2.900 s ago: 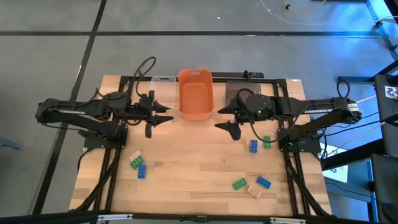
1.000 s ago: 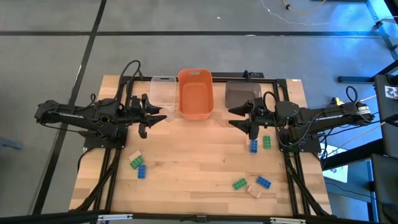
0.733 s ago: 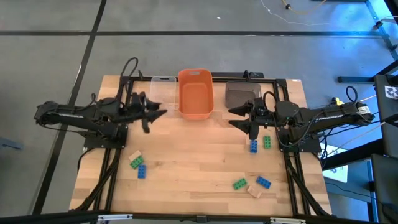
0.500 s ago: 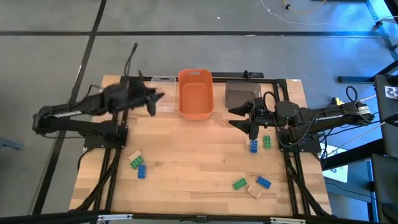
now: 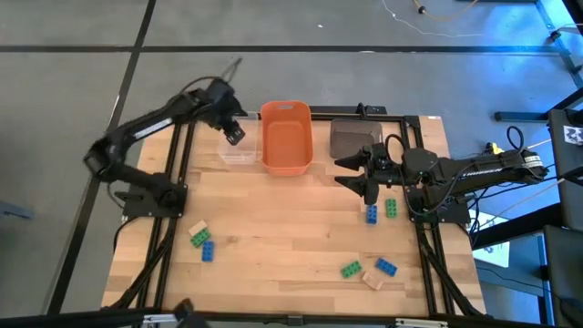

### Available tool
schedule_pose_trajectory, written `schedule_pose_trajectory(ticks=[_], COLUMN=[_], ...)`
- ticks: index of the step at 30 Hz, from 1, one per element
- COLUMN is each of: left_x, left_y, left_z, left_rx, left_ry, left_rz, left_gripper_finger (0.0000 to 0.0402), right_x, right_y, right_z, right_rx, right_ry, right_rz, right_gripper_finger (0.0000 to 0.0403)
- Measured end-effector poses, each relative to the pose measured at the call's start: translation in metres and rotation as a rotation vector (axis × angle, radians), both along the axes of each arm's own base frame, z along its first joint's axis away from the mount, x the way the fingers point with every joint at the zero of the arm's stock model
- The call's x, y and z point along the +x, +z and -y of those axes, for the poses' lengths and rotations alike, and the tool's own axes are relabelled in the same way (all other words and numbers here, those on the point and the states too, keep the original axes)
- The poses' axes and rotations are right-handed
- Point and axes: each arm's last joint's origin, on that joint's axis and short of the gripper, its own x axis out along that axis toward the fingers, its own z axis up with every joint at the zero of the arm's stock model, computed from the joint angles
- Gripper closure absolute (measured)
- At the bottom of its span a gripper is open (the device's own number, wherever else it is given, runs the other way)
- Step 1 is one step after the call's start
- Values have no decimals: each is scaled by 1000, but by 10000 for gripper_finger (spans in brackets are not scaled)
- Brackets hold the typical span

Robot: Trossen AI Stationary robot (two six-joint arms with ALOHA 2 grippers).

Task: Sort & place blocks by color
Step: Put the top right brown block into the transparent bin

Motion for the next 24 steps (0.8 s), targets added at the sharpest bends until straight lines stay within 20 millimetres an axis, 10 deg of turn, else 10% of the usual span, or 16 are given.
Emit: schedule_pose_trajectory(ticks=[10, 24], left_x=[26, 33], left_y=[-65, -84], left_z=[-23, -31], left_rx=[-79, -85], left_ry=[-185, -215], left_rz=[-236, -270], left_gripper_finger=[281, 238], right_x=[0, 0], right_y=[0, 0], right_z=[0, 0], right_rx=[54, 54], right_ry=[-1, -2], right_rz=[4, 4], right_gripper_finger=[63, 63])
